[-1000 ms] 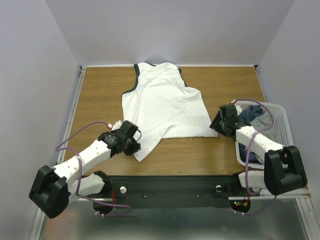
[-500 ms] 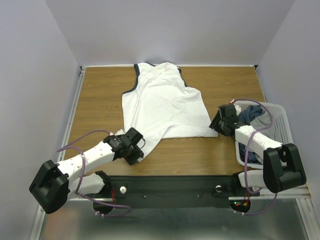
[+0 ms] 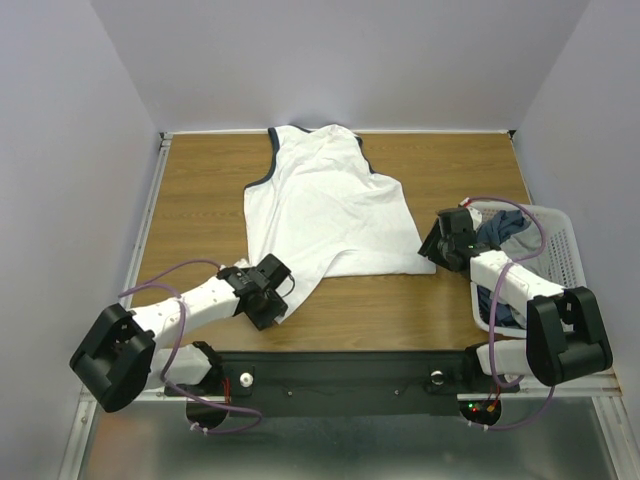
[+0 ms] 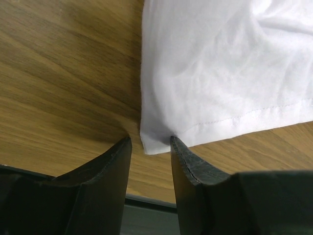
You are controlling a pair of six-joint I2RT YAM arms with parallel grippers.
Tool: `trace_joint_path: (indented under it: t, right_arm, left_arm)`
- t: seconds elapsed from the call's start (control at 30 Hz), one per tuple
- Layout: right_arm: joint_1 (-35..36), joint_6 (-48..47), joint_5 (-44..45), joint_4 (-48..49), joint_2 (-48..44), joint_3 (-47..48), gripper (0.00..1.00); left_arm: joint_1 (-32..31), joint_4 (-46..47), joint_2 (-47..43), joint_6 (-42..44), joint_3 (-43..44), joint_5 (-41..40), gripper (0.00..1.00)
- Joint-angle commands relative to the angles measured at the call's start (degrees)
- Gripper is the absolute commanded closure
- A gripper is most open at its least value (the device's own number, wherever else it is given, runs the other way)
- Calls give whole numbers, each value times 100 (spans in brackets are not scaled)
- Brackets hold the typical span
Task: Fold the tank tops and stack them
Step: Flatten the tank top out
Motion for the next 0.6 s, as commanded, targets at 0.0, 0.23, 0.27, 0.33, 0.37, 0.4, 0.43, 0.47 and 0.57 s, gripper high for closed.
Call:
trace_joint_path:
  t: [0.0, 0.23, 0.27, 0.33, 0.37, 0.4, 0.43, 0.47, 0.57]
  right_arm:
    - [12, -87, 100, 245, -58, 245, 44]
    - [12, -60, 100, 263, 161, 333, 43]
    - [4, -43, 100, 263, 188, 359, 43]
    - [4, -34, 83, 272, 258, 412, 43]
    - [12, -25, 74, 280, 276, 421, 43]
    - [4, -25, 65, 289, 276, 429, 43]
    - [12, -25, 48, 289, 285, 421, 43]
    - [12, -25, 30, 289, 276, 403, 43]
    - [12, -17, -40, 289, 233, 316, 44]
  left_arm:
    - [97, 154, 151, 126, 45, -212, 53]
    - [904, 120, 134, 899, 369, -466, 96]
    - [1097, 94, 125, 1040, 439, -493, 100]
    - [1589, 24, 46, 1505, 676, -659, 100]
    - [1722, -38, 20, 1637, 764, -764, 100]
    - [1958, -126, -24, 1830, 931, -948, 100]
    - [2065, -126, -42, 1928, 993, -985, 100]
    - [2153, -109, -60, 2111, 1029, -994, 100]
    - [2390, -4, -60, 2419, 1187, -1055, 100]
